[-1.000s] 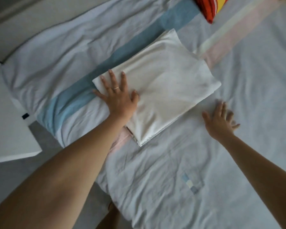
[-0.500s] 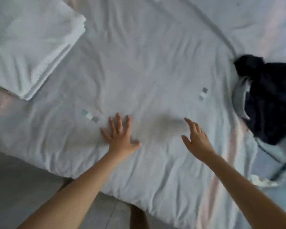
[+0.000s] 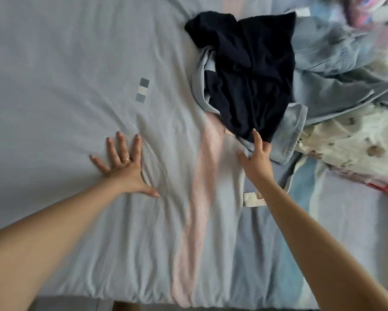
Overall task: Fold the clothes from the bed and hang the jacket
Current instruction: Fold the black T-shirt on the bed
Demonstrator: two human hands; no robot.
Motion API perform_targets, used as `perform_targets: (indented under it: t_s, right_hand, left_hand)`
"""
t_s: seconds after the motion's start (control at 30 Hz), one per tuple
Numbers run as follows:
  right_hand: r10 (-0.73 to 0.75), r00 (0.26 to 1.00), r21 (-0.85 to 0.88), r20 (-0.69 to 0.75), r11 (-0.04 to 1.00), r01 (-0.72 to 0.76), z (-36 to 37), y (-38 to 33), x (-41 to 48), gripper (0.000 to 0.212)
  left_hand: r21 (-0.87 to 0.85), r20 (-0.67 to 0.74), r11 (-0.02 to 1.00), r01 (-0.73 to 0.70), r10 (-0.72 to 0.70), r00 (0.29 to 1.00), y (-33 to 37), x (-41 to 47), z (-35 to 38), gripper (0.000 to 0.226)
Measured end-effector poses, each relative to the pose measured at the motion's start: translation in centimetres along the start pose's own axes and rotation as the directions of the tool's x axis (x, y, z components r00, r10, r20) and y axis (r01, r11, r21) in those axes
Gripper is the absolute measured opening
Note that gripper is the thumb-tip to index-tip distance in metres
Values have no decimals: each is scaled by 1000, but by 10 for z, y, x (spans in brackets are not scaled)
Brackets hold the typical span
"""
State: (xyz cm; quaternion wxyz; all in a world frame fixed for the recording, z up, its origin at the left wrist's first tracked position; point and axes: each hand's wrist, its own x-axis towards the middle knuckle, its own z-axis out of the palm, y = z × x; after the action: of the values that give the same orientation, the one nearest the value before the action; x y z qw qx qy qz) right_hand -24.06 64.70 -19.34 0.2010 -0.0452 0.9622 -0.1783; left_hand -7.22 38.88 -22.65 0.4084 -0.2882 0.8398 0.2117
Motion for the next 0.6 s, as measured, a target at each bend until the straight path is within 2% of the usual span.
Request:
perform_targets:
  t_s: [0.07, 0.13, 0.23, 0.3, 0.33, 0.4, 0.47, 0.53, 0.6]
  right_hand:
    - [14, 998, -58, -66, 998, -18, 12, -7, 15, 53]
    - [90, 986, -8, -140, 996, -92, 18, -16, 32, 37]
    - [163, 980, 93, -113, 984, -153, 21, -25, 37, 28]
    - [140, 987, 114, -72, 985, -132, 24, -29, 24, 9]
    - [112, 993, 103, -45, 989, -107, 24, -30, 9, 11]
    - [60, 998, 76, 13, 995, -61, 28, -34, -21, 34]
    - [10, 998, 53, 68, 999, -14, 22, -51, -69, 30]
    - [-49, 992, -21, 117, 998, 52, 14, -78, -112, 23]
    - [-208, 971, -92, 117, 971, 219, -3, -114, -154, 24]
  left_hand:
    - [6, -7, 1000, -1, 1, 1000, 1, 1, 1, 167]
    - [22, -16, 1000, -1, 1, 1000, 4, 6, 2, 166]
    - [40, -41, 999, -7, 9, 999, 2, 7, 0, 164]
    - [52, -25, 998, -22, 24, 999, 2, 5, -4, 164]
    - [45, -10, 999, -31, 31, 999, 2, 2, -2, 163]
    - [44, 32, 998, -35, 34, 999, 1, 1, -6, 161]
    - [37, 40, 998, -44, 43, 998, -3, -12, -13, 156]
    - [-3, 28, 993, -122, 122, 992, -11, -33, -17, 141]
    - [-166, -58, 955, -248, 242, 969, -19, -64, -18, 124]
